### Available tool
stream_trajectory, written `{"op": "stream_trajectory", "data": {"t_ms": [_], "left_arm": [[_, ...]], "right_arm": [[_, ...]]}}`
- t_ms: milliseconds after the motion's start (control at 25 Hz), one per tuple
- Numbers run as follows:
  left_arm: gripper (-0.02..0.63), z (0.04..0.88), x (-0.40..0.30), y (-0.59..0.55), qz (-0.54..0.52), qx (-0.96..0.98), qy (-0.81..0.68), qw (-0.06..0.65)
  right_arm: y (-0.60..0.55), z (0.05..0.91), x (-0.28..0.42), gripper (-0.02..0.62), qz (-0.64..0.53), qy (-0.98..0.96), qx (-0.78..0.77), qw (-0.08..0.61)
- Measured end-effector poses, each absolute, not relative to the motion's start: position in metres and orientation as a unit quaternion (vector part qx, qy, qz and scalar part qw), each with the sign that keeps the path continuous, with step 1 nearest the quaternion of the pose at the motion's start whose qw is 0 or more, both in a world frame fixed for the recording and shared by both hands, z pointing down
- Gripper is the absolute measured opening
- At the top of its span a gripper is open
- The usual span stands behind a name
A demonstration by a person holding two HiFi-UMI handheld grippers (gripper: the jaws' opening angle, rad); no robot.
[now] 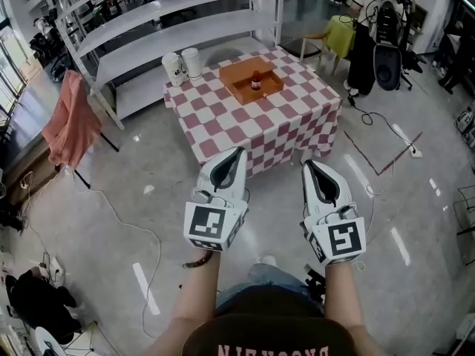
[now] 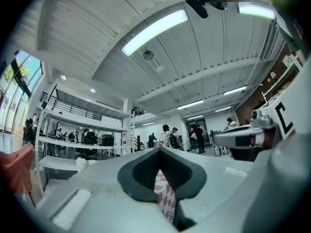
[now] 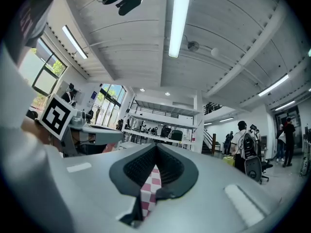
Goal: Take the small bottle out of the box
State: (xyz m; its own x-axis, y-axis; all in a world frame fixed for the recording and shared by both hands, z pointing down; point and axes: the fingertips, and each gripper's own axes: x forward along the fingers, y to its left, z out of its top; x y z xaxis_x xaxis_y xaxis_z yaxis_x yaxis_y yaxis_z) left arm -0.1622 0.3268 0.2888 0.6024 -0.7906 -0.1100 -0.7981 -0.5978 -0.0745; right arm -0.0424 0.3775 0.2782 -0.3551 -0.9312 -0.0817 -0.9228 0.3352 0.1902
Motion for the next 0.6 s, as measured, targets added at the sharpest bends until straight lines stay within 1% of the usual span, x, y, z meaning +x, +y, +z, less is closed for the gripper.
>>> {"op": "stream_trajectory", "data": {"t_ms": [280, 600], "left_arm": [[0.0, 0.281, -0.122, 0.266, 0.032, -0.883, 0.464, 0.057], [0.0, 0.301, -0.099, 0.209, 0.021, -0.882, 0.469, 0.049]], "right_arm": [[0.31, 0.265, 0.007, 0.0, -0.104, -0.828, 0.551, 0.017], [0.257, 0.287, 0.031, 0.001, -0.092, -0.833, 0.545, 0.023]]}}
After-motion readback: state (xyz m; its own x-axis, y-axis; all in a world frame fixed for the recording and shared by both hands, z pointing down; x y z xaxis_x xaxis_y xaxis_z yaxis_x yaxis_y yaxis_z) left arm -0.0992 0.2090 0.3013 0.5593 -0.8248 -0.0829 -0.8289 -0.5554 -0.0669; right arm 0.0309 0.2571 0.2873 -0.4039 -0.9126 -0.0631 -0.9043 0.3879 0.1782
